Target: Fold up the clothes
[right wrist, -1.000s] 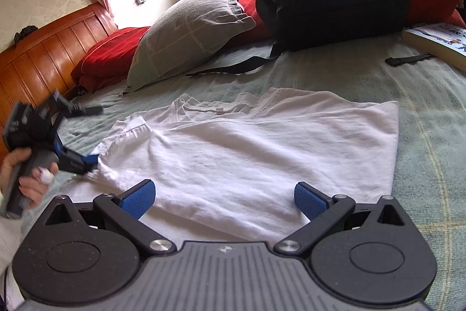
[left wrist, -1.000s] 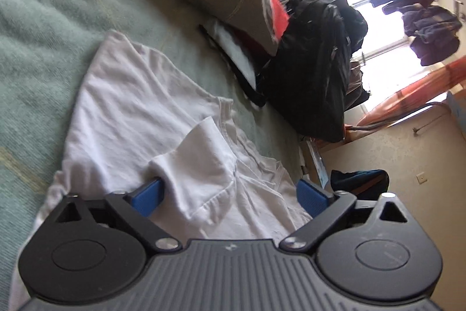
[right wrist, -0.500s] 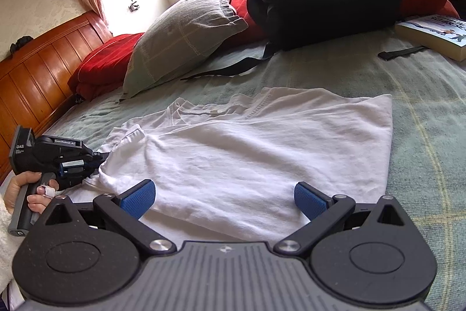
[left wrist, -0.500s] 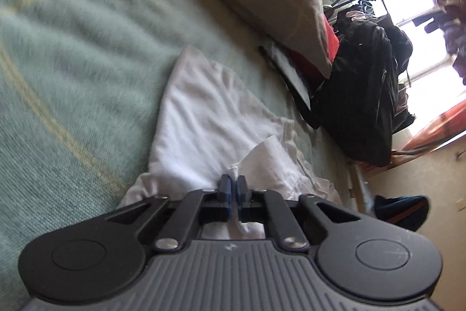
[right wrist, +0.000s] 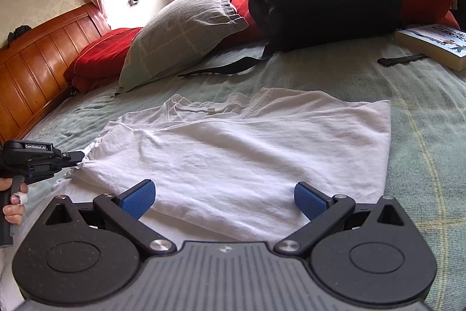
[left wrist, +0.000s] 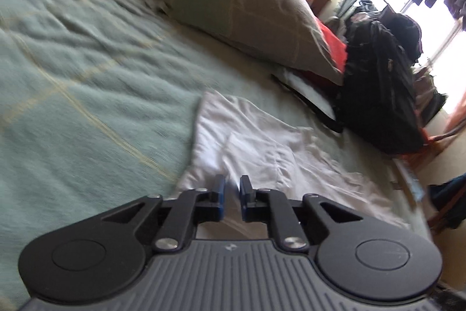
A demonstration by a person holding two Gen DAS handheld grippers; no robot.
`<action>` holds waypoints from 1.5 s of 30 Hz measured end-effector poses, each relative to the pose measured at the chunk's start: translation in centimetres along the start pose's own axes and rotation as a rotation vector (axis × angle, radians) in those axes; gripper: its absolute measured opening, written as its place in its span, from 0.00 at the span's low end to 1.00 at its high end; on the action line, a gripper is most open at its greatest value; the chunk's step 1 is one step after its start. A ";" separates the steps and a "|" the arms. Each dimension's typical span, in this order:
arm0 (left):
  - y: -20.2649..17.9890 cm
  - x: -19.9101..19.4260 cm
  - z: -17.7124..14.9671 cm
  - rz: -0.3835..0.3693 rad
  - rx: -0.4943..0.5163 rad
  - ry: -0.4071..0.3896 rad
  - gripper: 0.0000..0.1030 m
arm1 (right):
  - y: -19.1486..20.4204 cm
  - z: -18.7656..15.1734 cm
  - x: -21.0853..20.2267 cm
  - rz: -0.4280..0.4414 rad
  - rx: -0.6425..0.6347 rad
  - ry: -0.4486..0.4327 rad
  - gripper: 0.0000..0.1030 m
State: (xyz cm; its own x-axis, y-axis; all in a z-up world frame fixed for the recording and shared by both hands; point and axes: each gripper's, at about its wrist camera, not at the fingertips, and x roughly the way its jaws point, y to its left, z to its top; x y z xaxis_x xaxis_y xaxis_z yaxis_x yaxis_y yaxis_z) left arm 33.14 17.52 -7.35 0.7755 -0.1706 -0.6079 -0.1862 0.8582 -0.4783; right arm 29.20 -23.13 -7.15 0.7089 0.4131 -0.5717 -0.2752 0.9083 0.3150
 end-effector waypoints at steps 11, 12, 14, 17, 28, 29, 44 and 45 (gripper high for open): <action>-4.0 1.4 1.6 -0.113 0.200 0.017 0.27 | 0.2 0.1 0.1 -0.009 -0.014 0.003 1.00; -4.3 2.4 1.6 -0.150 0.192 0.062 0.27 | 0.2 0.1 0.1 -0.010 -0.015 0.004 1.00; -4.1 4.2 1.5 -0.149 0.156 0.119 0.30 | 0.2 0.1 0.0 -0.014 -0.017 0.007 1.00; -3.2 5.2 1.8 -0.009 0.142 0.094 0.12 | 0.3 0.1 -0.1 -0.017 -0.023 0.010 1.00; -8.2 1.7 -0.5 -0.174 0.433 0.083 0.65 | 1.5 0.8 0.0 -0.047 -0.120 -0.005 1.00; -8.5 2.0 -1.4 -0.174 0.474 0.101 0.66 | 1.6 0.9 0.4 -0.057 -0.147 0.002 1.00; -9.3 5.2 -0.9 -0.096 0.505 0.111 0.71 | -1.9 6.2 6.0 -0.190 -0.173 0.113 1.00; -8.9 5.7 -0.9 -0.077 0.502 0.107 0.71 | -2.6 6.3 7.4 -0.226 -0.175 0.122 1.00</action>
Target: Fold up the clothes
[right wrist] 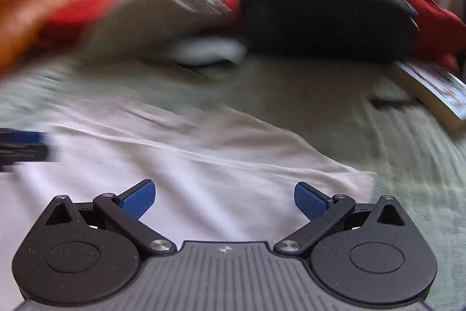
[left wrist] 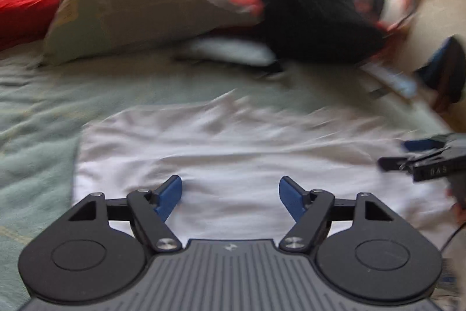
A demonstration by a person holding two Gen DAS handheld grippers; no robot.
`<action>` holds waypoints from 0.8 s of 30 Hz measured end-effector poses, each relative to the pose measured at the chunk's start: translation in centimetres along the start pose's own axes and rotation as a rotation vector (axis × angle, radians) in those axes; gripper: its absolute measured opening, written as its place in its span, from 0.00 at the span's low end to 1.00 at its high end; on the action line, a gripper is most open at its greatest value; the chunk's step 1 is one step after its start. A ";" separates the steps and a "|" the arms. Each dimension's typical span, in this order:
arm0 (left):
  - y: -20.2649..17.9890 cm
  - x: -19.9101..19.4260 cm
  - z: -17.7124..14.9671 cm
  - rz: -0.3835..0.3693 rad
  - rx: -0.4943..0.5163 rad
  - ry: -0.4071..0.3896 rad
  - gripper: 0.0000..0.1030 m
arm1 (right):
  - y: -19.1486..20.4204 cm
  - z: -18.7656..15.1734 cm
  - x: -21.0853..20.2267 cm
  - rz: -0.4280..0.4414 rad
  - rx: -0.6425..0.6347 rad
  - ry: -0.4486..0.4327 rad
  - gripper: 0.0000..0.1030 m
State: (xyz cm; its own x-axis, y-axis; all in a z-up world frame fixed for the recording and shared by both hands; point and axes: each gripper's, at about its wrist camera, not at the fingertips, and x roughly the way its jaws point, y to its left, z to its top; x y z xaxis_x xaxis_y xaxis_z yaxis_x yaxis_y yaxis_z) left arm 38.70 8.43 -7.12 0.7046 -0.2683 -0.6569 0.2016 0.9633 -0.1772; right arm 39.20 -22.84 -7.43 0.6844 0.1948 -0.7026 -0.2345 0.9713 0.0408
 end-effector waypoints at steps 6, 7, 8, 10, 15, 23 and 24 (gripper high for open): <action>0.6 0.0 0.6 0.040 -0.018 0.017 0.72 | -2.1 2.1 2.8 -0.066 0.080 0.034 1.00; 0.4 -0.6 0.5 0.064 -0.005 0.009 0.71 | -2.4 2.3 2.5 -0.058 0.100 0.038 1.00; 0.1 -1.2 0.5 0.088 0.008 -0.001 0.71 | -2.6 2.4 1.8 -0.051 0.114 0.036 1.00; -0.1 -2.6 0.0 0.031 0.065 -0.020 0.74 | -2.2 1.9 -0.6 -0.026 0.097 0.015 1.00; -2.3 -3.4 -3.4 0.041 0.329 0.006 0.77 | 0.4 -1.9 -4.0 0.052 -0.066 0.014 1.00; -1.0 -5.8 -2.9 -0.005 0.227 -0.030 0.79 | 0.5 -5.9 -7.4 0.031 -0.101 -0.049 1.00; -1.1 -5.6 -2.8 0.001 0.231 -0.026 0.79 | 0.7 -6.1 -7.8 0.042 -0.116 -0.056 1.00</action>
State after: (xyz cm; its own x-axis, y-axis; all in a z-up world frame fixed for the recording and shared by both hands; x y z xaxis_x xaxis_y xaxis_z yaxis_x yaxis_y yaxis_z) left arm 32.57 8.90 -5.30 0.7214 -0.2707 -0.6374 0.3492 0.9370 -0.0027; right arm 29.52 -24.46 -6.28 0.7090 0.2450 -0.6613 -0.3396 0.9404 -0.0156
